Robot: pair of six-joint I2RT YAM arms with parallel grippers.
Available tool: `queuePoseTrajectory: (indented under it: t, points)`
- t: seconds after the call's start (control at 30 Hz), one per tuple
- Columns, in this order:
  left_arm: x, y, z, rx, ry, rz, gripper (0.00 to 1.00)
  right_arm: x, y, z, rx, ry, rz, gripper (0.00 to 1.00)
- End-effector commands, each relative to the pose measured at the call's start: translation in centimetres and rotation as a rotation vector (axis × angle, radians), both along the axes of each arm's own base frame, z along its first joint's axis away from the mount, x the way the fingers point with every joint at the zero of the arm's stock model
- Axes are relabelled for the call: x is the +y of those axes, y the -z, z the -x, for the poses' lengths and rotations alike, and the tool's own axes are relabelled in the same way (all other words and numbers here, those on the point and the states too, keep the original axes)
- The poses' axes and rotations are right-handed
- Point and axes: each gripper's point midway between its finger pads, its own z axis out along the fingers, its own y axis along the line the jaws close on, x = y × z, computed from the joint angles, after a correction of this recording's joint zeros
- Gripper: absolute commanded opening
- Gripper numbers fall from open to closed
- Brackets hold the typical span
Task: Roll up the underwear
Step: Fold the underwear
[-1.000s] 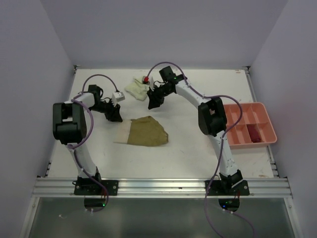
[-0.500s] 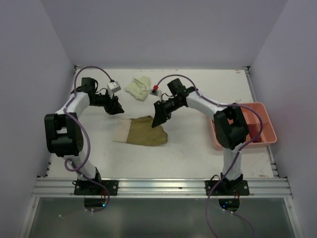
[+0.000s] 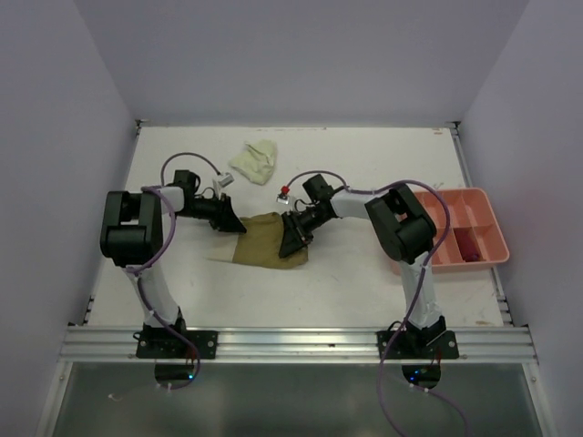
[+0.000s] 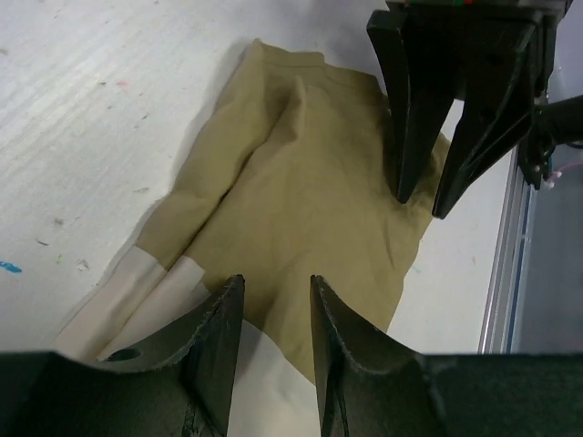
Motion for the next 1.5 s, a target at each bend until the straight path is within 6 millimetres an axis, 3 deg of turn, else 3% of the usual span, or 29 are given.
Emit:
queuePoseTrajectory:
  t: [0.0, 0.2, 0.4, 0.57, 0.63, 0.73, 0.77, 0.87, 0.9, 1.0, 1.07, 1.17, 1.2, 1.27, 1.3, 1.33, 1.47]
  points:
    - [0.6, 1.1, -1.3, 0.047, -0.066, 0.014, 0.39, -0.6, 1.6, -0.3, 0.019, 0.028, 0.026, 0.35]
    - [2.2, 4.1, -1.1, 0.151, -0.123, -0.022, 0.39, -3.2, 4.8, 0.3, 0.051, 0.043, 0.147, 0.36]
    - [2.5, 4.3, -1.2, 0.178, -0.13, -0.022, 0.39, -4.2, 4.0, 0.0, -0.053, -0.029, 0.188, 0.36]
    - [2.9, 3.9, -0.9, 0.162, -0.112, -0.042, 0.38, -5.7, -0.4, 0.6, -0.164, -0.155, 0.178, 0.38]
    - [2.5, 1.8, -0.6, 0.093, -0.042, 0.0, 0.38, -5.8, -3.1, 2.0, -0.153, -0.211, 0.113, 0.38]
    - [2.2, -1.5, -0.3, -0.049, 0.066, 0.019, 0.39, -4.8, -7.4, 2.0, -0.163, -0.221, 0.007, 0.38]
    - [2.1, -2.5, -0.9, -0.105, 0.09, 0.005, 0.4, -4.1, -9.2, 1.0, -0.208, -0.21, -0.025, 0.38]
    - [2.1, -4.4, -1.4, -0.24, 0.152, -0.041, 0.41, -1.9, -10.8, -2.5, -0.265, -0.107, -0.044, 0.36]
    - [1.8, -4.6, -1.8, -0.272, 0.172, -0.078, 0.41, -0.7, -11.0, -4.5, -0.337, -0.078, -0.08, 0.36]
    - [0.8, -4.5, -2.7, -0.363, 0.219, -0.173, 0.39, 1.3, -9.9, -8.8, -0.334, 0.055, -0.047, 0.31]
    - [0.3, -4.7, -4.5, -0.41, 0.177, -0.211, 0.37, 2.1, -9.7, -9.6, -0.288, 0.077, -0.053, 0.28]
    - [0.3, -4.3, -6.1, -0.409, 0.149, -0.221, 0.36, 1.7, -8.3, -8.2, -0.216, 0.068, -0.047, 0.27]
    - [0.4, -4.5, -7.0, -0.4, 0.128, -0.231, 0.35, 1.6, -9.5, -7.7, -0.237, 0.072, -0.066, 0.27]
    - [0.3, -3.1, -7.5, -0.353, 0.122, -0.233, 0.35, 1.1, -8.5, -6.0, -0.201, 0.072, -0.056, 0.27]
    - [0.4, -2.6, -7.8, -0.34, 0.117, -0.242, 0.34, 1.1, -9.3, -4.9, -0.192, 0.073, -0.064, 0.27]
    - [0.5, -1.9, -8.0, -0.323, 0.11, -0.251, 0.34, 1.0, -8.9, -4.1, -0.177, 0.068, -0.058, 0.27]
    - [0.7, -0.9, -8.4, -0.315, 0.085, -0.267, 0.34, -0.1, -4.9, -0.2, -0.098, 0.037, 0.024, 0.27]
